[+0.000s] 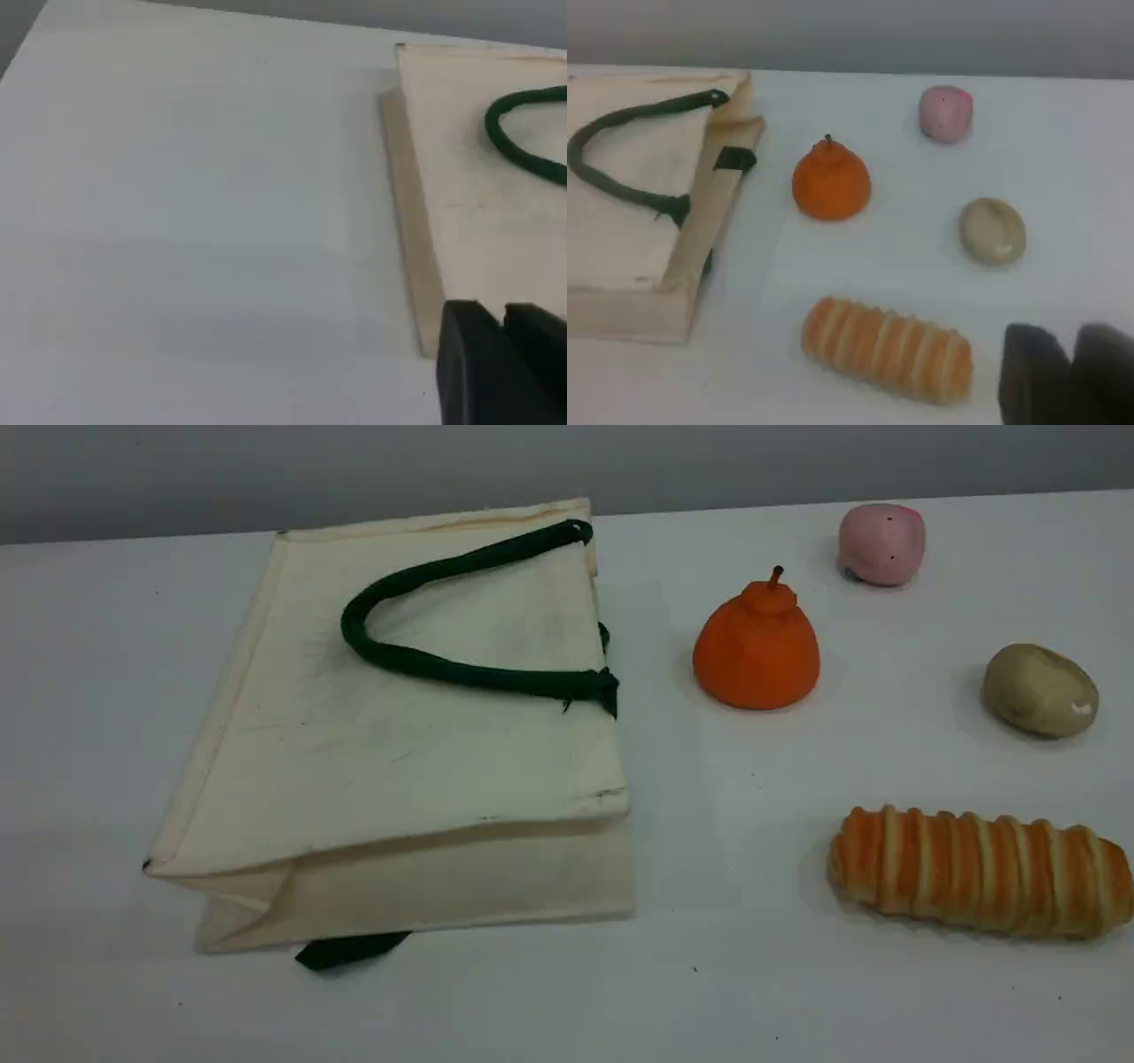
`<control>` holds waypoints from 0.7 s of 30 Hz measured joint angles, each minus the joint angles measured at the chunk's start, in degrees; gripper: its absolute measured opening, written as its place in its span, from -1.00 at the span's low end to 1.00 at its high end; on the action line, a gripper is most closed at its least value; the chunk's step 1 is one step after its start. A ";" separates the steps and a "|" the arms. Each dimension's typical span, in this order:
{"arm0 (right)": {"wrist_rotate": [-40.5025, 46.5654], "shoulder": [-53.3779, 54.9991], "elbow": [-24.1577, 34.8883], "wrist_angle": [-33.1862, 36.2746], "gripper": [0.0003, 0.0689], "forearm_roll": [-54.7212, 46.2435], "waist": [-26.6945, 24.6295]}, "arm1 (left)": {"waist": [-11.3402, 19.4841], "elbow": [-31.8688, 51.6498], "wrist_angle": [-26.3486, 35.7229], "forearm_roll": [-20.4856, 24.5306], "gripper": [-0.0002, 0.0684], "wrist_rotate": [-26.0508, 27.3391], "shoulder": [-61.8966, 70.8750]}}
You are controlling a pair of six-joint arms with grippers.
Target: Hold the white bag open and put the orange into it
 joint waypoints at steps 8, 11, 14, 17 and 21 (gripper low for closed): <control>0.00 0.00 0.00 0.00 -0.69 0.00 0.00 | 0.00 0.00 0.00 0.00 -0.75 0.00 0.00; 0.00 0.00 0.00 0.00 -0.69 0.00 0.00 | 0.00 0.00 0.00 0.00 -0.75 0.00 0.00; 0.00 0.00 0.00 0.00 -0.69 0.00 0.00 | 0.00 0.00 0.00 0.00 -0.75 -0.07 0.00; 0.00 0.00 0.00 0.00 -0.69 0.00 0.00 | 0.00 0.00 0.00 0.00 -0.73 -0.11 0.00; 0.00 0.00 0.00 0.00 -0.68 0.06 0.00 | 0.00 0.00 0.00 0.00 -0.71 -0.18 0.00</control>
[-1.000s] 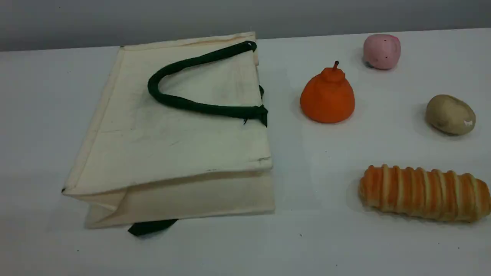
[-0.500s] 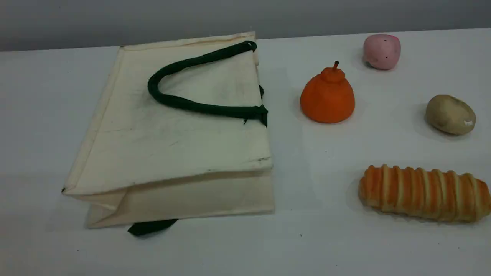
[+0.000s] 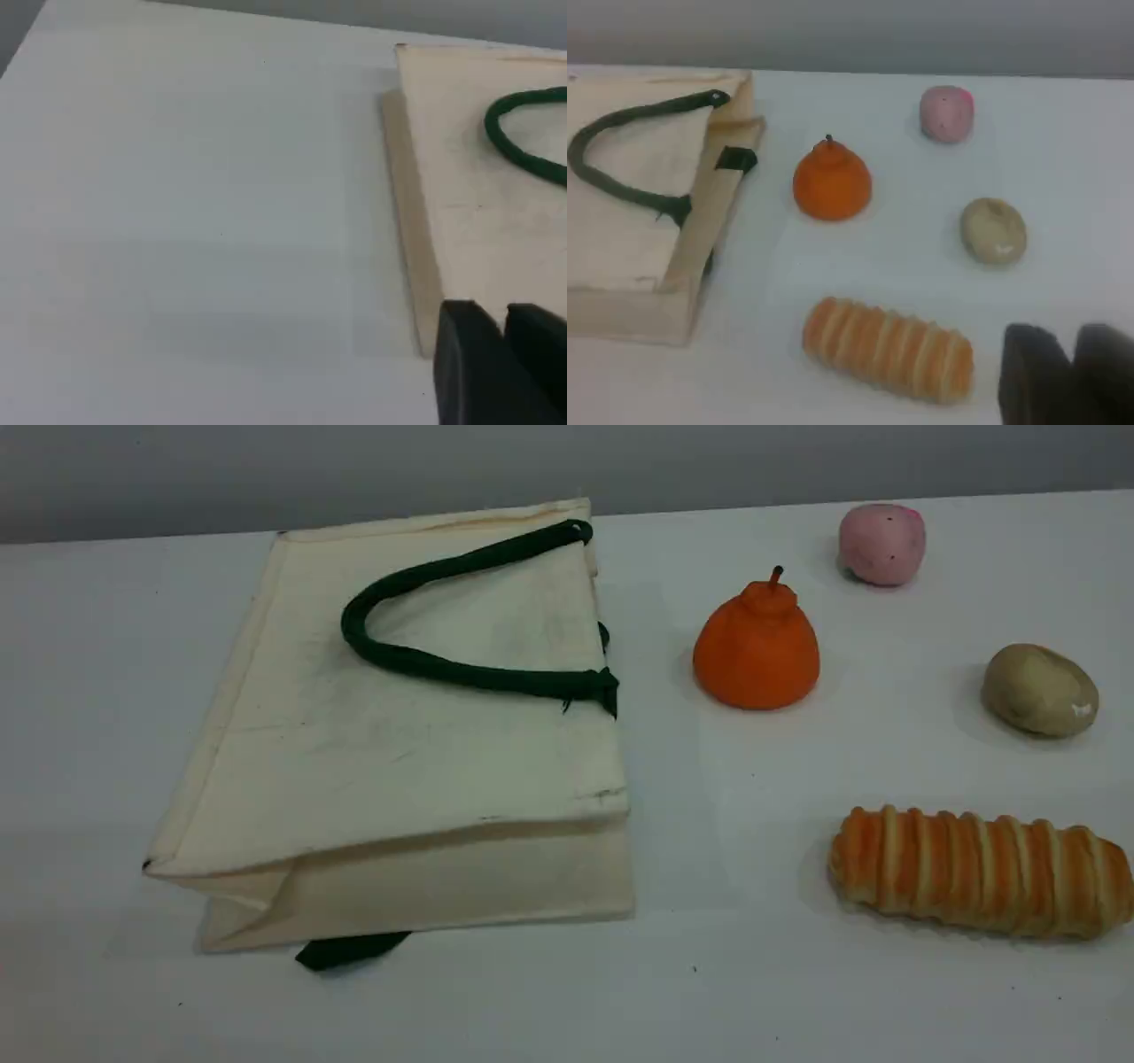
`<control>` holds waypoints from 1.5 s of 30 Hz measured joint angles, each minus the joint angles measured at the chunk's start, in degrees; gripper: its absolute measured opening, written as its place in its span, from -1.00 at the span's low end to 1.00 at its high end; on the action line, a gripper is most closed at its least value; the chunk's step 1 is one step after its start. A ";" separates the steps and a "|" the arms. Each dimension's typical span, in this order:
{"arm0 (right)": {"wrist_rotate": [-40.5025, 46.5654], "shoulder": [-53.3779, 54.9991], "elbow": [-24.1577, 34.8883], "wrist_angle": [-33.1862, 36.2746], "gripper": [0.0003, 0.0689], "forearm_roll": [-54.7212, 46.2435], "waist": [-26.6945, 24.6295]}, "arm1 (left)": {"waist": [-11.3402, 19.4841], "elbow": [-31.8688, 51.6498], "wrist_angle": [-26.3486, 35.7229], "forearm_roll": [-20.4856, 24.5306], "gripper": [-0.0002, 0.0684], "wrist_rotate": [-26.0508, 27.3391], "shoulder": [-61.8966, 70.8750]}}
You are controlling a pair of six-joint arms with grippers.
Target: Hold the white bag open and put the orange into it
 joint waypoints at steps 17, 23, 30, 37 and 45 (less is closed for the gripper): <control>0.00 0.00 0.00 0.00 -0.67 0.00 0.00 | 0.00 0.00 0.00 -0.11 -0.61 0.00 0.00; 0.00 0.00 0.00 0.00 -0.61 0.00 0.00 | 0.00 0.00 0.40 -0.29 -0.54 0.00 0.00; 0.00 0.00 0.00 0.00 -0.54 0.00 0.00 | 0.00 -0.10 0.40 -0.29 -0.48 0.00 0.02; 0.00 0.00 0.00 0.00 -0.50 0.00 0.00 | 0.00 -0.10 0.40 -0.32 -0.42 0.00 0.00; 0.00 0.00 0.00 0.00 -0.48 0.00 0.00 | 0.00 -0.10 0.40 -0.32 -0.37 0.00 0.00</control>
